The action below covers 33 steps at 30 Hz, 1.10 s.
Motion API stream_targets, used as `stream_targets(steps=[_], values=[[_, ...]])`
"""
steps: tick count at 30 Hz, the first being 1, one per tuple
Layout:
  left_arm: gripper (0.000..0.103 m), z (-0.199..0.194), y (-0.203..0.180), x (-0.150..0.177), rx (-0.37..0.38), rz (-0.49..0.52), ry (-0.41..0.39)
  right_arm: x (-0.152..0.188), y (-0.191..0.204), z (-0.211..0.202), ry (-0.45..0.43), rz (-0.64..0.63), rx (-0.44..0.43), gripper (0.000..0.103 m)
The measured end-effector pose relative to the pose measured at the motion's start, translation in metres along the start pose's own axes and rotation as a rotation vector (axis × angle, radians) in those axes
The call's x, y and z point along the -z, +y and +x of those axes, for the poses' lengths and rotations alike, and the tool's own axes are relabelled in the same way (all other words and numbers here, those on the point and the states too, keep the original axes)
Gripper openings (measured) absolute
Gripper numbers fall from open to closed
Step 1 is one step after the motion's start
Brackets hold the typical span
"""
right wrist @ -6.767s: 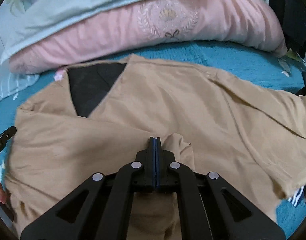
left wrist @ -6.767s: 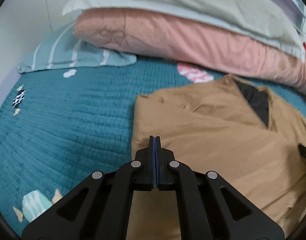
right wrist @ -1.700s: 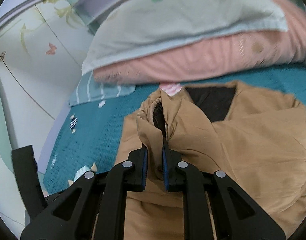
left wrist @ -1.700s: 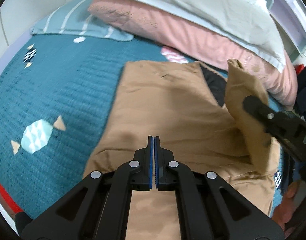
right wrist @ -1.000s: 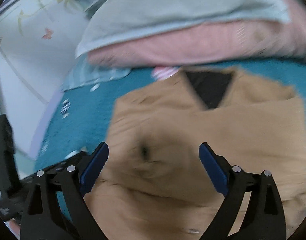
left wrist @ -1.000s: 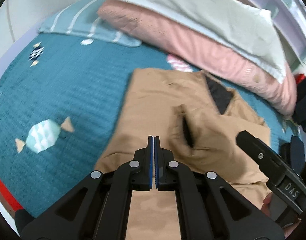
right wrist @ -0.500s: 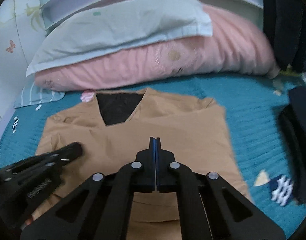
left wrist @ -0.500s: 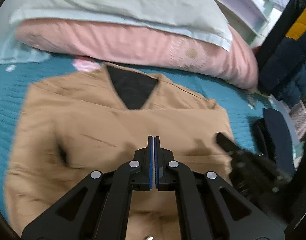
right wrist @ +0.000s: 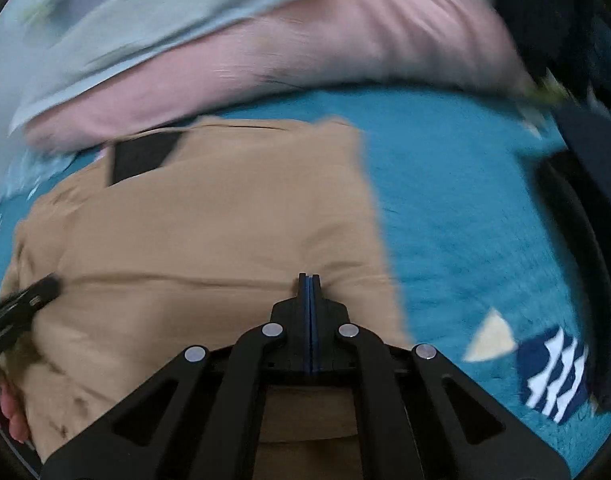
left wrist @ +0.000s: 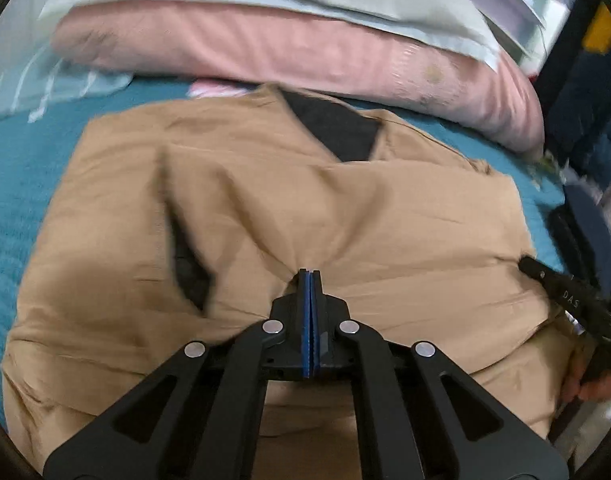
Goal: Fold large clothes
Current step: 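Pinch the folded shirt edges with both tools and smooth them flat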
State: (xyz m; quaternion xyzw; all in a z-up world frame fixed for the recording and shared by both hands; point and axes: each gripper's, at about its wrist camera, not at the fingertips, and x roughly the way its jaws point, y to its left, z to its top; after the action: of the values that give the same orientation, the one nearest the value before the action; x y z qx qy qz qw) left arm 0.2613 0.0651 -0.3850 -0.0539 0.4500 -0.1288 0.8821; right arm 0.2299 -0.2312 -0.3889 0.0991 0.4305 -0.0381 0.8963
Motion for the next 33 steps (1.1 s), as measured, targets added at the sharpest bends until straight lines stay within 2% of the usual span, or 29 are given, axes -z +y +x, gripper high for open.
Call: stream_targets(steps=[2,3,5,6,9,12,15,16,17,20,22,26,29,33], values=[[0.002,-0.01,0.008,-0.009,-0.05,-0.019,-0.006,-0.005,0.002,-0.007,-0.005,-0.006,0.034,0.0],[0.003,-0.015,0.01,-0.013,-0.054,-0.035,-0.007,-0.01,0.004,-0.015,-0.018,0.0,0.02,0.0],[0.003,-0.03,0.007,-0.022,-0.029,-0.057,-0.05,-0.018,0.009,-0.029,-0.062,0.023,-0.024,0.0],[0.003,-0.04,0.003,-0.028,-0.019,-0.048,-0.089,-0.026,0.015,-0.038,-0.098,0.027,-0.054,0.0],[0.003,-0.048,-0.014,-0.045,0.021,-0.019,-0.138,-0.043,0.04,-0.043,-0.144,0.0,-0.137,0.001],[0.003,-0.031,-0.03,-0.059,0.062,-0.01,-0.134,-0.055,0.076,-0.026,-0.147,-0.062,-0.219,0.001],[0.003,-0.003,-0.039,-0.066,0.083,0.002,-0.094,-0.055,0.102,-0.002,-0.108,-0.101,-0.268,0.001],[0.003,0.006,-0.038,-0.065,0.078,0.002,-0.072,-0.054,0.107,0.008,-0.089,-0.115,-0.284,0.001],[0.003,0.022,-0.038,-0.063,0.024,-0.001,-0.03,-0.052,0.111,0.017,-0.069,-0.131,-0.289,0.001],[0.002,0.046,-0.027,-0.052,-0.005,-0.006,0.027,-0.041,0.112,0.047,-0.004,-0.171,-0.202,0.001],[0.002,0.045,-0.02,-0.047,-0.02,0.012,0.003,-0.04,0.095,0.049,-0.005,-0.148,-0.177,0.0],[0.002,0.035,0.005,-0.047,-0.114,-0.003,-0.027,-0.047,0.051,0.043,-0.032,-0.085,-0.082,0.0],[0.002,0.038,0.025,-0.049,-0.141,-0.049,-0.027,-0.047,0.025,0.056,0.001,0.007,-0.122,0.0],[0.002,0.043,0.037,-0.049,-0.123,-0.09,-0.023,-0.047,0.03,0.059,0.005,-0.017,-0.102,0.0]])
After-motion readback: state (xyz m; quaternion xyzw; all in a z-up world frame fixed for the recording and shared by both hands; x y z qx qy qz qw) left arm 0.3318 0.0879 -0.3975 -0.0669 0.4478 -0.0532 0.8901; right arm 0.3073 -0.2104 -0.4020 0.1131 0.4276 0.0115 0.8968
